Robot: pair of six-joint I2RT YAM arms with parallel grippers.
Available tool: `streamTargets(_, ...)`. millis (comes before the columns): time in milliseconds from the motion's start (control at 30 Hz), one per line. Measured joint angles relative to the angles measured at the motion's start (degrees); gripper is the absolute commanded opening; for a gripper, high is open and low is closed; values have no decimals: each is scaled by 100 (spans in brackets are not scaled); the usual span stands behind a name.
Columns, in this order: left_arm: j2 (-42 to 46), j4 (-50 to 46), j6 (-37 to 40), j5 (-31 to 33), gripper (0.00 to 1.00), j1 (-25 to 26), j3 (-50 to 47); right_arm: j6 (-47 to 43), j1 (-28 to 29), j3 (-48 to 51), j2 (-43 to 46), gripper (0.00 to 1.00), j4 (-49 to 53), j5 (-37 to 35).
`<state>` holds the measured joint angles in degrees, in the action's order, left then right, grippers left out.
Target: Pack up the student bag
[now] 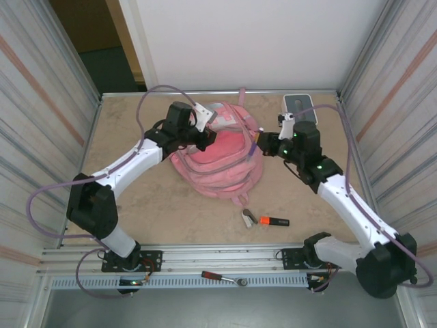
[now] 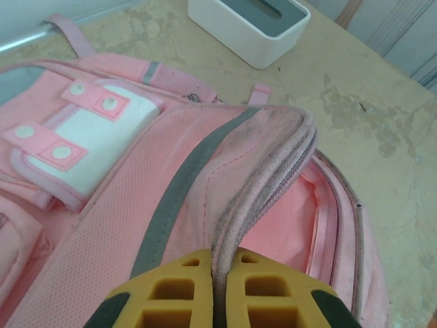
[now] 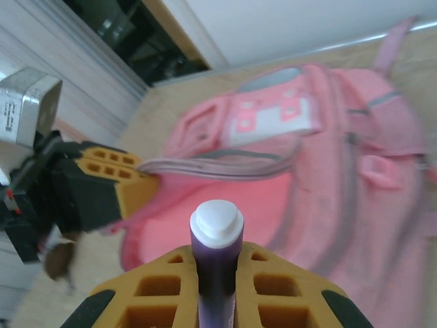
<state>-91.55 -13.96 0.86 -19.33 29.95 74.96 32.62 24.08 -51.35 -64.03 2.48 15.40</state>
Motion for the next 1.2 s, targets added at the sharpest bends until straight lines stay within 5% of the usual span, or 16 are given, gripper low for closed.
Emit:
streamTargets(300,-33,-221,-120,52,0,0,267,2358,905,133,-1353,9,-2092,-883)
streamTargets(533,-31,-197,-264,79,0,0,267,3670,1633,769,-1956,10,-3073,-2400)
streamTargets(700,-31,-101,-302,42,0,0,229,4162,1871,686,-2406,25,-3421,-3027)
streamTargets(1000,-26,219,-374,55,0,0,74,3294,1292,-199,-2887,60,-2732,-2085)
streamTargets(1200,72,487,-415,111,0,0,-249,1882,1200,-52,-1779,62,-1440,-1735)
